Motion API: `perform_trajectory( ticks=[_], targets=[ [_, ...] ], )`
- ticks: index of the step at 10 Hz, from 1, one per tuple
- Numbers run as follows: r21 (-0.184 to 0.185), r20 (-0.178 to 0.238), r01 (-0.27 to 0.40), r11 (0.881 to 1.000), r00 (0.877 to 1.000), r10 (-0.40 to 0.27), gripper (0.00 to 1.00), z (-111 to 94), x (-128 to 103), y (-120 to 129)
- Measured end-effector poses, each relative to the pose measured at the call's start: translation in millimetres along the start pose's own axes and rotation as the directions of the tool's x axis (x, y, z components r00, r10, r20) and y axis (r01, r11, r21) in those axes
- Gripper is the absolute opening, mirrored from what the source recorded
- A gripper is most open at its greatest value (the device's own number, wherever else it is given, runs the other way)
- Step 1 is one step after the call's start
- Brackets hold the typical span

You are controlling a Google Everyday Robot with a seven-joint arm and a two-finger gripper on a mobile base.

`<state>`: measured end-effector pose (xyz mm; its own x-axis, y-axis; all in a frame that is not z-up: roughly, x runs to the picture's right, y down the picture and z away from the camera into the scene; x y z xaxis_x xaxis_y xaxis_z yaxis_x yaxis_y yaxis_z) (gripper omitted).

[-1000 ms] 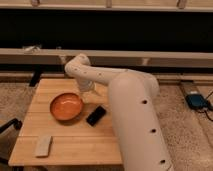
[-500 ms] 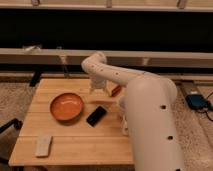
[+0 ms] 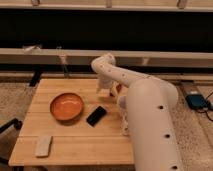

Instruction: Drag the pepper across the table

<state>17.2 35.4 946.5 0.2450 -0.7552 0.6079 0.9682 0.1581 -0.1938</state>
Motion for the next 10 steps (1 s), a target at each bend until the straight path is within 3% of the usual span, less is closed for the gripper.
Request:
perform_trajectory(
  ticks=[4,6,10],
  targets=[
    [-0.008,0.024,-0.044,0.999,0.999,0.045,0.8,20,9,10],
    [-0.008,0.027,-0.06,0.998,0.998,0.06,0.75,24,11,12],
    [0.0,0.03,-0.074,0.997,0.997,0.074,0.35,29,14,14]
  ],
)
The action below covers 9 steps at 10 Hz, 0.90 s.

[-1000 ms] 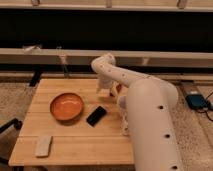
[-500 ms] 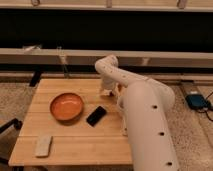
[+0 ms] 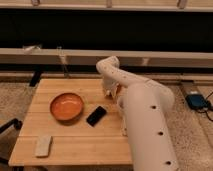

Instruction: Drag the pepper across the table

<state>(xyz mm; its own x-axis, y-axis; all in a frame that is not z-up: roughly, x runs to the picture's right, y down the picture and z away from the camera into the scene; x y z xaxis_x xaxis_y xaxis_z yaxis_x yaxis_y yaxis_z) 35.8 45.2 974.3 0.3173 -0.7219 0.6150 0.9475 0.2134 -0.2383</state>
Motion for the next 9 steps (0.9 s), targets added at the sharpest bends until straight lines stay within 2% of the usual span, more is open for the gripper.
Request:
perform_trajectory(
  ticks=[3,4,9],
  targets=[
    [0.004,0.001,0.0,1.0,1.0,0.0,0.04,-0.1,0.4,-0.4],
    [0.005,0.001,0.002,1.0,1.0,-0.002,0.0,-0.3,-0.2,-0.9],
    [0.006,0.003,0.026,1.0,1.0,-0.026,0.0,-6.5,-8.4,-7.4]
  ],
)
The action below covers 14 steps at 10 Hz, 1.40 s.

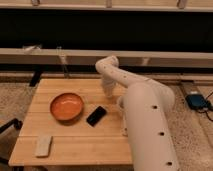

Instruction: Drag the pepper across the table

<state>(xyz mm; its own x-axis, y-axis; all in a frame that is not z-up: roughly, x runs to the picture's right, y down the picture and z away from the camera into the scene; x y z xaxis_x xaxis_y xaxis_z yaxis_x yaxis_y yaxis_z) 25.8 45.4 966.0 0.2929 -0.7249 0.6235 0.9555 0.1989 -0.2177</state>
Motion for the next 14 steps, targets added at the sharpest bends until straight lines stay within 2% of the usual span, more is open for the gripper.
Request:
perform_trajectory(
  ticks=[3,8,11,14],
  targets=[
    [0.001,0.023,0.041,0.999,0.999,-0.041,0.0,0,-22,-13],
    [-0.002,0.09,0.118,0.993,0.989,-0.118,0.0,8,-70,-33],
    [0.012,0.079,0.159,0.987,0.984,-0.16,0.0,-2,-97,-42],
    [0.028,0.063,0.218,0.976,0.974,-0.219,0.0,-16,-130,-53]
  ],
)
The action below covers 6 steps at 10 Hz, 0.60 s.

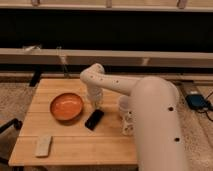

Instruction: Drag the pepper across the table

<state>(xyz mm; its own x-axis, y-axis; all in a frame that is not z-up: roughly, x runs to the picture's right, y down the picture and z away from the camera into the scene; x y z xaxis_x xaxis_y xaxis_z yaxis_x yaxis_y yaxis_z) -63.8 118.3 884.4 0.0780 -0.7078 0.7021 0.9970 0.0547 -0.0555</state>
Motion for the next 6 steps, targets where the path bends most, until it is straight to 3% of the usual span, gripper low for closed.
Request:
perform_trajectory(
  ticks=[6],
  targets=[
    [0.027,-0.005,0.095,0.995,0.995,-0.095,0.0,-14,-52,-27]
  ],
)
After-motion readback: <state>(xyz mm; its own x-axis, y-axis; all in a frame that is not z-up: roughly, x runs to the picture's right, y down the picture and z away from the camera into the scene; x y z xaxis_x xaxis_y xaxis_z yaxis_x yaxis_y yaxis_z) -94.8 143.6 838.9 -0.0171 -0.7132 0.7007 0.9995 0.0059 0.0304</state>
